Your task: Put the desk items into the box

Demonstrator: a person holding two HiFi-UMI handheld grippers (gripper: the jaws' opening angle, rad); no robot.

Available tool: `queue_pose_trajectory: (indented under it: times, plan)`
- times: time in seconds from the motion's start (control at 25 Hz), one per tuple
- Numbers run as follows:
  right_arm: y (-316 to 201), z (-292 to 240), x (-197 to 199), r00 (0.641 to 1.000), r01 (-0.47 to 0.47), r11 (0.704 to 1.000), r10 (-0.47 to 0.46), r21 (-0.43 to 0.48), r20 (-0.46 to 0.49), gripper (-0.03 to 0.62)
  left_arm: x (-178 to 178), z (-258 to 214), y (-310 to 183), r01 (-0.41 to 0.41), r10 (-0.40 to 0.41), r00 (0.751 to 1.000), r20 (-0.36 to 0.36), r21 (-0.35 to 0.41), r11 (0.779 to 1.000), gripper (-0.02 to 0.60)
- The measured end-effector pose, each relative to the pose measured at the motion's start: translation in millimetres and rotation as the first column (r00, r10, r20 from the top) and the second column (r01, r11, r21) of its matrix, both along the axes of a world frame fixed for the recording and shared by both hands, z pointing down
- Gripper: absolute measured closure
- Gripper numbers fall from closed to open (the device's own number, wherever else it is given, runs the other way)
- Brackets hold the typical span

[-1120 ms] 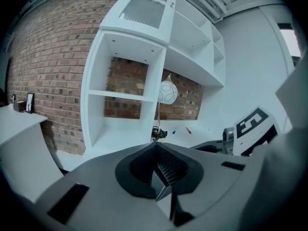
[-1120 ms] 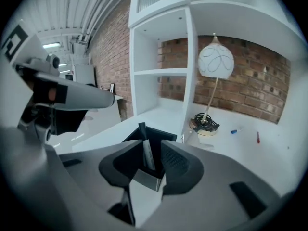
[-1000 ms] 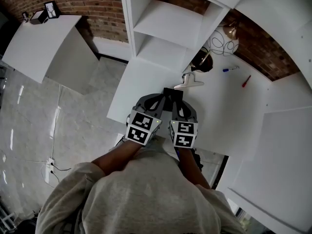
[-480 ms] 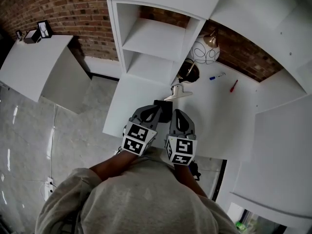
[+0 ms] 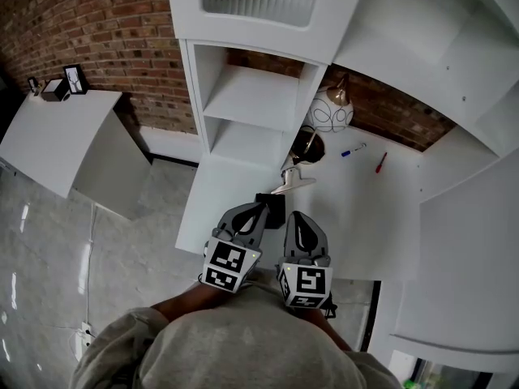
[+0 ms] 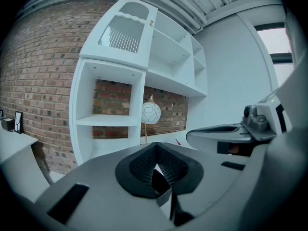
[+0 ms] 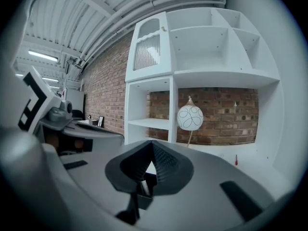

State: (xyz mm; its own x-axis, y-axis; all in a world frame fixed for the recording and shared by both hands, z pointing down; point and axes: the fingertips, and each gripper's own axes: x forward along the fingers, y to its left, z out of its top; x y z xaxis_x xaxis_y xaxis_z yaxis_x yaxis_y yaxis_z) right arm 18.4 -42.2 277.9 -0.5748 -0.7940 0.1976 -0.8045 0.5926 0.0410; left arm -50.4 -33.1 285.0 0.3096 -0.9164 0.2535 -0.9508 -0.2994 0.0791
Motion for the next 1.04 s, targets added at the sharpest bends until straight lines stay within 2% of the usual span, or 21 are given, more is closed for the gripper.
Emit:
queue_pose_trajectory:
  times: [0.16,0.32,0.6,1.04]
  plan:
    - [15,4,4,1.000,-0.014,1.000,0.014,-0.015,0.000,0.577,-4,-5,12,0.001,-0.001,1.000,0.002,0.015,1.000,0.572]
    - [21,3,1,1.000,-0.023,1.000,0.023,0.007,-0.009,0.577,-7,-2,19,-0.010,0.010,1.000,-0.002,0.016,1.000,0.572]
    - [39,5,-10,0.999,-0.045,0.997,0.047,0.058,-0.028,0.577,0,-9,29,-0.098,0.092,0.993,0.069,0.079,0.992,0.572]
    - [55,15,-14,0.993,-0.110,0.992,0.112,0.068,-0.031,0.577,-14,-2,42,-0.146,0.138,0.986,0.091,0.087,0.985,0.572]
